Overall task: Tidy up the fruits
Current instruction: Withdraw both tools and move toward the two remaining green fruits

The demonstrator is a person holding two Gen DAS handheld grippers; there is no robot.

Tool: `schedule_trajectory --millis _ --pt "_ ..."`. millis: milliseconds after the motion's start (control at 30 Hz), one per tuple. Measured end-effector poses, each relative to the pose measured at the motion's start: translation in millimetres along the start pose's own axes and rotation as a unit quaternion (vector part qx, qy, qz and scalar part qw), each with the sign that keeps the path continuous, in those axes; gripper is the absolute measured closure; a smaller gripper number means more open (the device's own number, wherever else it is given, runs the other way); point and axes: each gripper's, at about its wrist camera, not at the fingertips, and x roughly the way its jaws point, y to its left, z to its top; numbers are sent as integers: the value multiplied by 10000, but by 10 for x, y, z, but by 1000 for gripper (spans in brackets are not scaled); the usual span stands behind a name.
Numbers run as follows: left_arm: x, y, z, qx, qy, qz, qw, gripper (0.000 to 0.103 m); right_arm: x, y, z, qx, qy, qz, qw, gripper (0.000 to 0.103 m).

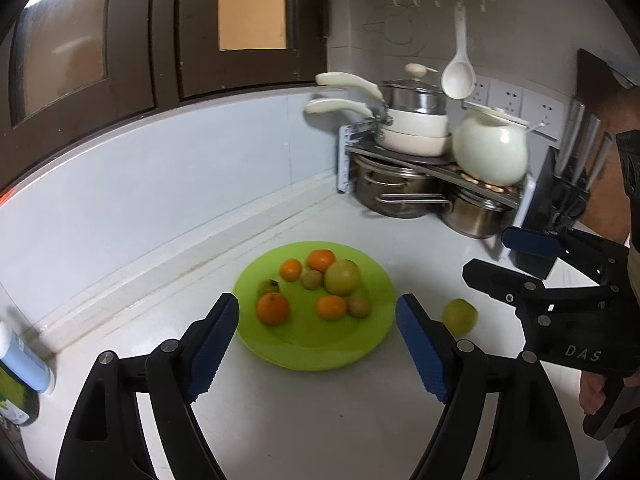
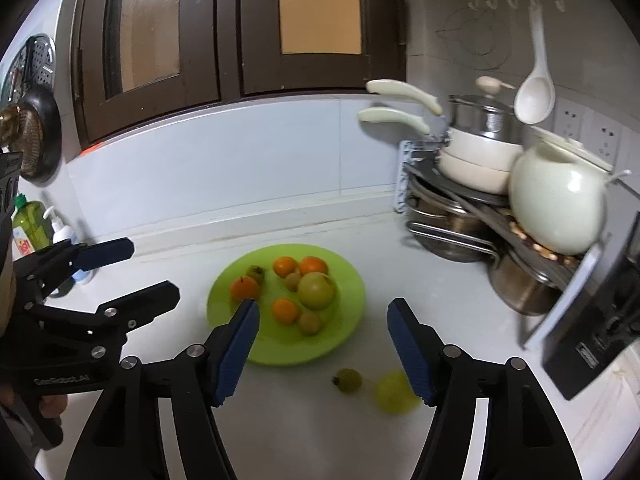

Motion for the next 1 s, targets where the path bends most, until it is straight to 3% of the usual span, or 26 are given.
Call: schedule_trajectory --millis 433,1000 --pt "134 -427 -117 138 242 -338 9990 21 -223 -337 -268 126 79 -347 9993 36" --pt "725 -782 -323 968 457 -979 9894 25 193 -750 -633 382 668 -390 9963 36"
